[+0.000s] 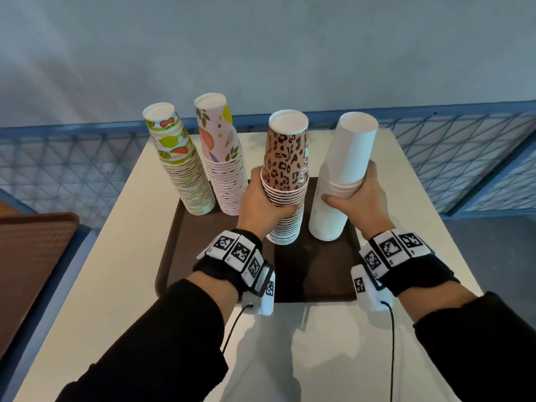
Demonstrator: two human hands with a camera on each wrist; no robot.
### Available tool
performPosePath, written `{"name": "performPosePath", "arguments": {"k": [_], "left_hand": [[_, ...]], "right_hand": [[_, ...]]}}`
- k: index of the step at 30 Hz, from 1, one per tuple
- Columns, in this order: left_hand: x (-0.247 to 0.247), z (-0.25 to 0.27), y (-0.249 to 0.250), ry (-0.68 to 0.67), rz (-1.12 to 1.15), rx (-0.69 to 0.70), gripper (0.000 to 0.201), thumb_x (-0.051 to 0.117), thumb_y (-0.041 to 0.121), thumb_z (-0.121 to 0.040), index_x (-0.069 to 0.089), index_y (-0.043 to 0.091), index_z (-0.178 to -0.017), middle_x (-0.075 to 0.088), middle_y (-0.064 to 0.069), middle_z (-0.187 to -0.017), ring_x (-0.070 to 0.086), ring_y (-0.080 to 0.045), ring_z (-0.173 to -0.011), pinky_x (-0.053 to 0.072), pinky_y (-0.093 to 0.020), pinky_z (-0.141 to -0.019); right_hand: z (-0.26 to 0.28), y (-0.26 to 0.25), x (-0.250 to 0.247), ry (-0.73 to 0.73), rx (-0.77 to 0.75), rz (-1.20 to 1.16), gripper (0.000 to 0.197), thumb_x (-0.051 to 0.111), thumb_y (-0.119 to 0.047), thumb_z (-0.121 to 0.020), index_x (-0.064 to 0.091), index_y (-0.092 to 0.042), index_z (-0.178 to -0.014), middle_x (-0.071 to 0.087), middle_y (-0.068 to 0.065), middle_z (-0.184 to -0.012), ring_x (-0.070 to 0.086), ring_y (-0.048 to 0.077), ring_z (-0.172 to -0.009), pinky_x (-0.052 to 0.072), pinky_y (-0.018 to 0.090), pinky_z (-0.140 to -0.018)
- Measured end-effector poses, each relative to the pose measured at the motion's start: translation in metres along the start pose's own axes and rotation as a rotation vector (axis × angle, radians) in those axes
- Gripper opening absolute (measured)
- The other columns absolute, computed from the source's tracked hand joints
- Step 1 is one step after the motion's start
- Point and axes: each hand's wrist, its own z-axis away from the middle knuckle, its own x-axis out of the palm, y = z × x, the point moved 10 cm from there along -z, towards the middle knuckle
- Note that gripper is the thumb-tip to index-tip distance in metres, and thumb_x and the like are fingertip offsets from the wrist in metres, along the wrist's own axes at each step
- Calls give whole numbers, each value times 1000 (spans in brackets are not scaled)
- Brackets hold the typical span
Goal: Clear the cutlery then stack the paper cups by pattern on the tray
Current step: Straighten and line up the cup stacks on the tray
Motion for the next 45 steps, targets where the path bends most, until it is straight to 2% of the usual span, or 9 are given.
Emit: {"name": "performPosePath", "arguments": {"k": [8, 12, 24, 29, 33, 37, 39, 41, 45], "left_hand": [[2, -52, -6, 27, 8, 2, 84, 85, 16, -57, 38, 13, -127, 58, -5, -126, 55, -21, -114, 41, -27, -89], [2, -67, -7, 39, 21, -2, 83, 84, 16, -59, 37, 13, -128, 57, -4, -127, 54, -20, -114, 38, -23, -87], [7, -88, -5, 59, 39, 25, 83, 83, 19, -59, 36, 14, -127, 57, -5, -126, 54, -23, -114, 43, -31, -93], [9, -87, -5, 43, 30, 29, 85, 82, 20, -62, 33, 14, -131, 55, -6, -129, 53, -23, -118, 39, -25, -90], [8, -73, -4, 35, 19, 45, 103, 83, 22, -64, 18, 12, -143, 46, -8, -141, 46, -23, -129, 38, -31, -105], [-30, -20, 19, 370, -76, 286, 80, 75, 16, -70, 28, 10, -135, 41, -8, -131, 38, -18, -122, 36, -33, -104], [-53, 3, 27, 603, -163, 408, 67, 72, 16, -69, 33, 8, -123, 42, -14, -123, 34, -20, -116, 36, -40, -101], [-68, 3, 23, 715, -203, 376, 71, 71, 18, -67, 29, 7, -124, 39, -25, -128, 31, -27, -121, 33, -49, -104], [-76, -36, -4, 583, -72, 181, 91, 71, 17, -65, 20, -4, -138, 27, -27, -141, 28, -39, -132, 27, -48, -111]], "right_hand": [[-39, -4, 10, 25, 13, 4, 86, 82, -20, -62, 31, -13, -132, 54, 9, -129, 53, 28, -115, 39, 28, -86], [-53, -6, 14, 44, 24, -12, 88, 82, -19, -61, 31, -14, -132, 54, 9, -128, 52, 28, -116, 46, 39, -94], [-70, -12, 18, 49, -3, 8, 87, 82, -20, -63, 30, -13, -132, 53, 9, -130, 51, 28, -117, 43, 37, -93], [-69, -8, 22, 13, 3, 18, 90, 82, -21, -63, 29, -14, -135, 52, 9, -132, 51, 29, -119, 44, 43, -98], [-63, -19, 14, 96, -52, 40, 97, 83, -26, -61, 26, -14, -138, 41, 9, -140, 40, 26, -129, 37, 39, -106], [-17, -82, -18, 469, -440, 28, 65, 75, -30, -70, 45, -1, -121, 47, 19, -123, 49, 24, -111, 42, 27, -98], [-7, -98, -2, 373, -491, -48, 53, 70, -22, -77, 45, -1, -119, 49, 16, -120, 51, 14, -103, 39, 8, -90], [-13, -101, 25, 208, -435, -99, 59, 68, -18, -79, 38, -5, -128, 45, 11, -131, 50, 13, -113, 36, 2, -91], [-35, -83, 73, -6, -265, -46, 91, 71, -25, -76, 12, -9, -144, 24, 10, -152, 29, 24, -139, 31, 40, -115]]}}
